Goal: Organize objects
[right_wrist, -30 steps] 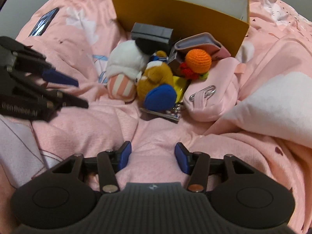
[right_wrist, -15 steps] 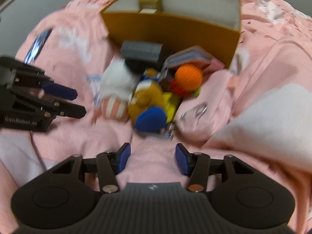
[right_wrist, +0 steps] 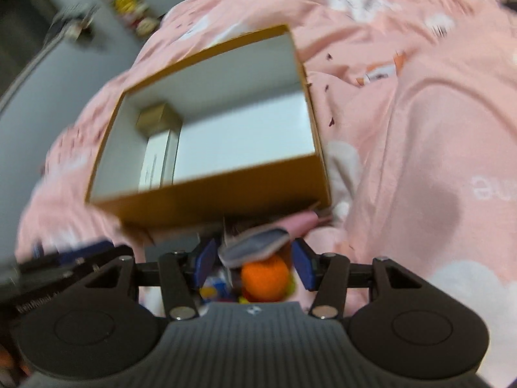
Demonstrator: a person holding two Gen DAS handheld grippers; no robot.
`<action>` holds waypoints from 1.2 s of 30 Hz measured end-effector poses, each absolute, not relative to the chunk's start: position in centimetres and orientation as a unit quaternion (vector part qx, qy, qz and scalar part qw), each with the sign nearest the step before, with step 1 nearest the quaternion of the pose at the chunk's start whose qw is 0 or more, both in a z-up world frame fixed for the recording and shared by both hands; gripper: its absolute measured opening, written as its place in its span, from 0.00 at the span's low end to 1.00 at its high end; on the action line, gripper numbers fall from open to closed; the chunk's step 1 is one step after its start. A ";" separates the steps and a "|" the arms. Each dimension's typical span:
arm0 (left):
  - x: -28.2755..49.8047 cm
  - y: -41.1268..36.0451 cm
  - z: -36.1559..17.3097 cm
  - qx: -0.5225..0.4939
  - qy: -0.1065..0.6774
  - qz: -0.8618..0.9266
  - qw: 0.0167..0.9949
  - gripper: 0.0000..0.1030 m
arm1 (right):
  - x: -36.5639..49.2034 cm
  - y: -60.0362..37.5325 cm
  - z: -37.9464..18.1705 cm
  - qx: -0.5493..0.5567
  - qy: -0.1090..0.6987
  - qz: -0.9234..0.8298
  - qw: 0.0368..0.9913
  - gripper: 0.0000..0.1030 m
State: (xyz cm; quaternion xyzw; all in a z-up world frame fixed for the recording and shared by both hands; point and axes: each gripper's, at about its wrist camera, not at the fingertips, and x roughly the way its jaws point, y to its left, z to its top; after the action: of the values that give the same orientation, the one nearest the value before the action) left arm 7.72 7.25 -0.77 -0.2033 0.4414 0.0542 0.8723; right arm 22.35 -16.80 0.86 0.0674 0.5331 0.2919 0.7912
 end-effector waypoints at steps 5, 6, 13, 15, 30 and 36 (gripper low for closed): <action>8.7 10.0 -2.7 -0.272 0.450 0.088 0.846 0.58 | 24.3 -15.7 -1.3 0.094 0.565 0.259 0.778 0.54; 8.9 10.4 -3.2 -0.289 0.454 0.090 0.838 0.58 | 24.5 -15.7 -1.6 0.098 0.570 0.252 0.776 0.54; 8.9 12.1 -6.5 -0.386 0.481 0.098 0.781 0.62 | 24.8 -16.2 -4.1 0.106 0.604 0.267 0.744 0.48; 8.9 12.3 -7.4 -0.411 0.490 0.093 0.763 0.66 | 24.4 -16.6 -4.3 0.094 0.601 0.279 0.743 0.42; 8.6 13.2 -11.4 -0.547 0.472 0.084 0.686 0.70 | 20.4 -16.9 -0.7 -0.094 0.492 0.285 0.817 0.38; 7.6 14.3 -10.2 -0.572 0.440 0.109 0.683 0.70 | 19.5 -15.7 1.2 -0.126 0.436 0.315 0.833 0.38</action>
State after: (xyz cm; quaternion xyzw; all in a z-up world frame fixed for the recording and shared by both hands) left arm 7.57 14.29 -10.21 -0.5720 0.4405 0.1086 0.6834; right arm 19.52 -15.68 1.24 -0.1264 0.4364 0.3146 0.8335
